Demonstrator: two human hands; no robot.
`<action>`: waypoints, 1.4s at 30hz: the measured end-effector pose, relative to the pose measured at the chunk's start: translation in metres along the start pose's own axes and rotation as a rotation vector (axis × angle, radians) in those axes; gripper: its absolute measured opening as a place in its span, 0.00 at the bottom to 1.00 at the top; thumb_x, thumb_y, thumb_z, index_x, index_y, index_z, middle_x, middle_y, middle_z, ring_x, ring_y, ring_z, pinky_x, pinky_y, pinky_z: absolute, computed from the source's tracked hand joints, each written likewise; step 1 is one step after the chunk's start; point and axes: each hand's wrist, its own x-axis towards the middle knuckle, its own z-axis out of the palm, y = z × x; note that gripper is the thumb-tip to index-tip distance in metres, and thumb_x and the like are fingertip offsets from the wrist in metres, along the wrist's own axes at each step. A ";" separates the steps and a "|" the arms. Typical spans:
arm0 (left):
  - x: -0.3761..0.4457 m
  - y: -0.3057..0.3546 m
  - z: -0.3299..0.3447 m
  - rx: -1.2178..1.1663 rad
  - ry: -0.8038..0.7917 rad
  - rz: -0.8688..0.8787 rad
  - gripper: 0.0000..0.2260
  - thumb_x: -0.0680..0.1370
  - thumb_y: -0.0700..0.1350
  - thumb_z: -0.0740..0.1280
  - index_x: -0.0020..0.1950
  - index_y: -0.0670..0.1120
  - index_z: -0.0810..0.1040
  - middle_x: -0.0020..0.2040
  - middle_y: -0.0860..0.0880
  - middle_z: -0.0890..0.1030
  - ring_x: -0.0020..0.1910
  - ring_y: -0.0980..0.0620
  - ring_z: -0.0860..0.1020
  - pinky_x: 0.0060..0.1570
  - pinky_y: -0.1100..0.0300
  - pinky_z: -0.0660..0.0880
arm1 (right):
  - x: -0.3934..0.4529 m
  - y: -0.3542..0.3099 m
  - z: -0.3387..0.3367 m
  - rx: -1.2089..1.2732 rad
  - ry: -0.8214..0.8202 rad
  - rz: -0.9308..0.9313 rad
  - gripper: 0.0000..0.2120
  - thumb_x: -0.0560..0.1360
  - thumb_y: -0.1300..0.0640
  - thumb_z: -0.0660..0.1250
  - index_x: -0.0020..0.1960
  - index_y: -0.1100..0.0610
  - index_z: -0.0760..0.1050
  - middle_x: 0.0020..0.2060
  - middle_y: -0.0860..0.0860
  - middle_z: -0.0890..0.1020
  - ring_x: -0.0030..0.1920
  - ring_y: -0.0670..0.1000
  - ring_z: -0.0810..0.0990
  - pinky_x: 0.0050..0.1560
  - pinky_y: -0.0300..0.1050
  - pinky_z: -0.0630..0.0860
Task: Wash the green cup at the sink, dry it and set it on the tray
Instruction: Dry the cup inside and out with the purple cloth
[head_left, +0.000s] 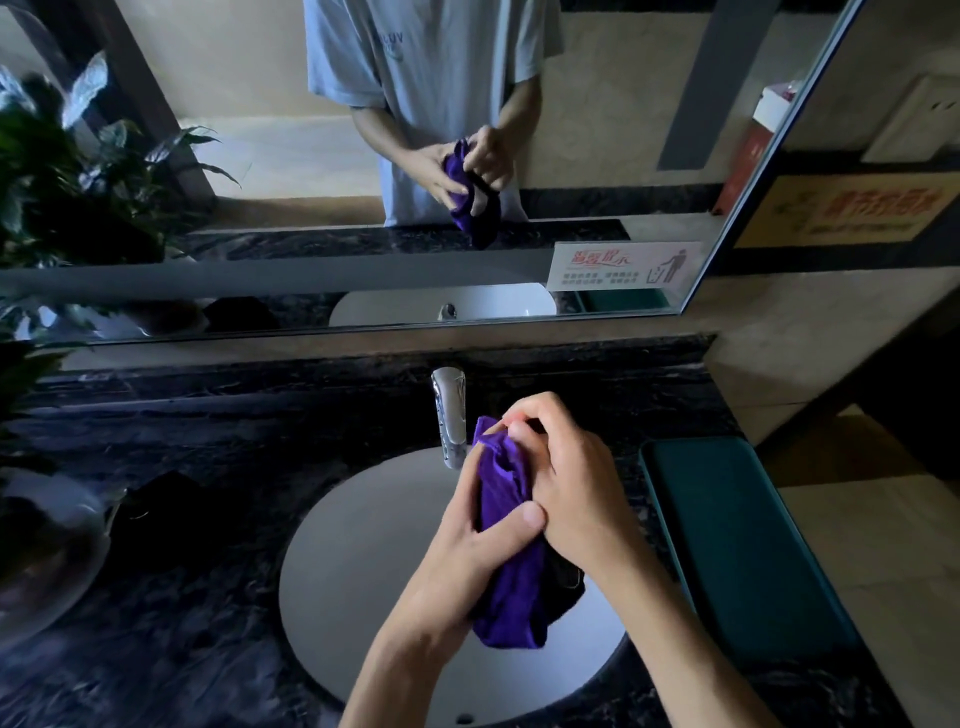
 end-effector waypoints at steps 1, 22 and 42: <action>-0.001 -0.002 -0.001 -0.055 0.021 -0.019 0.25 0.74 0.50 0.77 0.71 0.55 0.77 0.65 0.41 0.83 0.62 0.44 0.82 0.58 0.53 0.80 | 0.000 -0.001 0.000 0.074 -0.010 -0.017 0.04 0.83 0.53 0.60 0.51 0.48 0.73 0.41 0.47 0.83 0.39 0.53 0.81 0.43 0.56 0.77; -0.004 0.010 0.006 -0.260 0.491 0.217 0.30 0.76 0.55 0.68 0.74 0.41 0.72 0.70 0.31 0.76 0.65 0.36 0.78 0.68 0.36 0.73 | -0.054 -0.002 0.008 0.398 -0.012 0.001 0.28 0.75 0.40 0.70 0.72 0.47 0.70 0.67 0.44 0.78 0.71 0.49 0.75 0.68 0.37 0.69; -0.016 0.040 0.001 0.436 0.190 0.281 0.26 0.73 0.58 0.70 0.70 0.62 0.69 0.64 0.46 0.79 0.60 0.37 0.80 0.62 0.36 0.78 | -0.016 -0.015 -0.030 0.432 -0.016 0.081 0.15 0.75 0.45 0.58 0.50 0.55 0.76 0.45 0.55 0.81 0.48 0.55 0.77 0.47 0.39 0.71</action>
